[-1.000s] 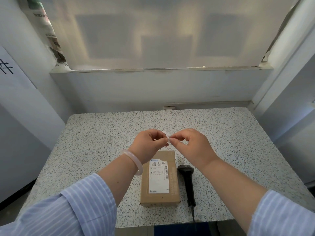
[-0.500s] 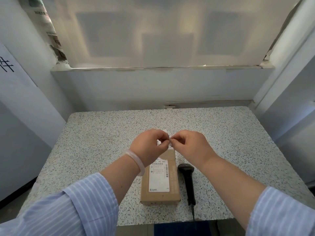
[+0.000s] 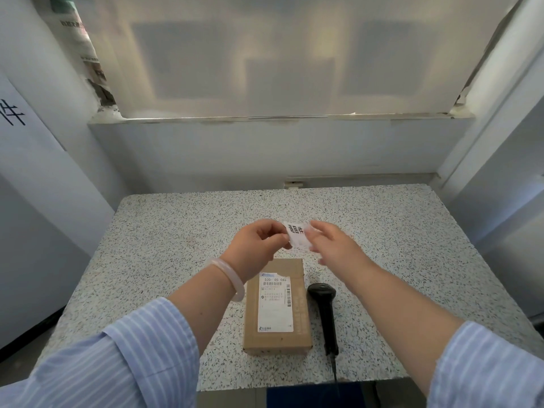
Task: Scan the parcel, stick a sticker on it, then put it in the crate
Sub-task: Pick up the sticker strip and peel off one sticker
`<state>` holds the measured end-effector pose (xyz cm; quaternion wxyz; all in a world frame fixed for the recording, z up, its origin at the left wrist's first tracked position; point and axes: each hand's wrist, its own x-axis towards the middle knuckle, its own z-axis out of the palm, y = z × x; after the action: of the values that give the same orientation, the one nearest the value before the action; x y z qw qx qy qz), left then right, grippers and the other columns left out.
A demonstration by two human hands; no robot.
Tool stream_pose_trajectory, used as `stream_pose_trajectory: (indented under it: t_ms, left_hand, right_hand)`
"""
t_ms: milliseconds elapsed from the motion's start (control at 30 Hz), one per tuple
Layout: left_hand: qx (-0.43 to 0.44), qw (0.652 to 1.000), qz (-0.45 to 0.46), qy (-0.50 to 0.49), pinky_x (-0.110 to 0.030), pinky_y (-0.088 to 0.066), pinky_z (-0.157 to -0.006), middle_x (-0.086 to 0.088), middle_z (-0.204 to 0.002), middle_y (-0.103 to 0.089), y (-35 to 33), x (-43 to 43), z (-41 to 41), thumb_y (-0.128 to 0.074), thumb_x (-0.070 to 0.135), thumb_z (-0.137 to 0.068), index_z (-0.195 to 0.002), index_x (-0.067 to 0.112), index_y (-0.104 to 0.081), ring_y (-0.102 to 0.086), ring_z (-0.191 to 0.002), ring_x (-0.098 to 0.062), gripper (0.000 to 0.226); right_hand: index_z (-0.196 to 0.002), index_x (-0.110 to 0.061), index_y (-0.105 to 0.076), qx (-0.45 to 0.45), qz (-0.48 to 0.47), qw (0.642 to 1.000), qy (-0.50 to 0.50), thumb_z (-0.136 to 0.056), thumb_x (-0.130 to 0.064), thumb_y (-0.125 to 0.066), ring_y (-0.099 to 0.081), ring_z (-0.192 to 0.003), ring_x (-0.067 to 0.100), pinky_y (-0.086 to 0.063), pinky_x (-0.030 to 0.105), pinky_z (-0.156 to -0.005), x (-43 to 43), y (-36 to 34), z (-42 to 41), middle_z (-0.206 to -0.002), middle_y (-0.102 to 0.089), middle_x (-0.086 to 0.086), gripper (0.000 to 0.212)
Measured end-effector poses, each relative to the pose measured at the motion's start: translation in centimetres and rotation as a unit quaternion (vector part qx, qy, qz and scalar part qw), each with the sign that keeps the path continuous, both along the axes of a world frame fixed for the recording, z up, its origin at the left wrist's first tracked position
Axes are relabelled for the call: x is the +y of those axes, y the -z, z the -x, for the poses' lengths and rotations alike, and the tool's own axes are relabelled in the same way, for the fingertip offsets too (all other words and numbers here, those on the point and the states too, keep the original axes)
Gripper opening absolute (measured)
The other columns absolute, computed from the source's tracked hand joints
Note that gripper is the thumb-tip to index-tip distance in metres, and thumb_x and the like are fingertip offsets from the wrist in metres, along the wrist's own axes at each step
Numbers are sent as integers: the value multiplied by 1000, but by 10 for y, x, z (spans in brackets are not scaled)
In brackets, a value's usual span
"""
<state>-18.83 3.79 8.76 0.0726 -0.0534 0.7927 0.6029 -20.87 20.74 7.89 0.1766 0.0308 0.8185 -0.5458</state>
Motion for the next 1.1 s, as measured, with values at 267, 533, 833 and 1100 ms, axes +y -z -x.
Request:
stream_pose_trajectory:
  t_ms: [267, 533, 833, 1100]
  left_hand:
    - [-13, 1000, 10, -22, -26, -44, -57, -5, -79, -73, 1, -4, 1, -62, 10, -87, -78, 12, -66, -46, -60, -16, 10]
    - [-35, 998, 15, -43, -11, -39, -42, 5, -77, -71, 1, -3, 2, -58, 10, -90, -92, 10, -70, -48, -51, -5, 12]
    - [-32, 999, -5, -40, -11, -39, -43, 3, -71, -73, 2, -5, 1, -66, 16, -88, -81, 12, -70, -46, -42, 2, 8]
    - [-52, 999, 4, -13, -18, -41, -51, 7, -73, -75, 3, -8, 0, -64, 23, -89, -86, 16, -72, -50, -54, -8, 11]
  right_hand:
    - [-109, -9, -62, -40, 173, 978, 109, -88, 0, -63, -68, -71, 20, -59, 40, -77, 12, -2, 7, -91, -71, 10, 23]
    - [-104, -14, -57, 40, 170, 979, 104, -90, -1, -60, -68, -68, 17, -59, 39, -74, 8, -5, 4, -90, -68, 8, 20]
    - [-101, -14, -58, 47, 176, 977, 109, -89, -1, -61, -69, -67, 17, -59, 41, -75, 7, -3, 2, -88, -70, 8, 18]
    - [-94, -15, -58, 37, 217, 965, 144, -89, 0, -62, -69, -64, 18, -59, 39, -75, 6, -3, 3, -88, -71, 12, 16]
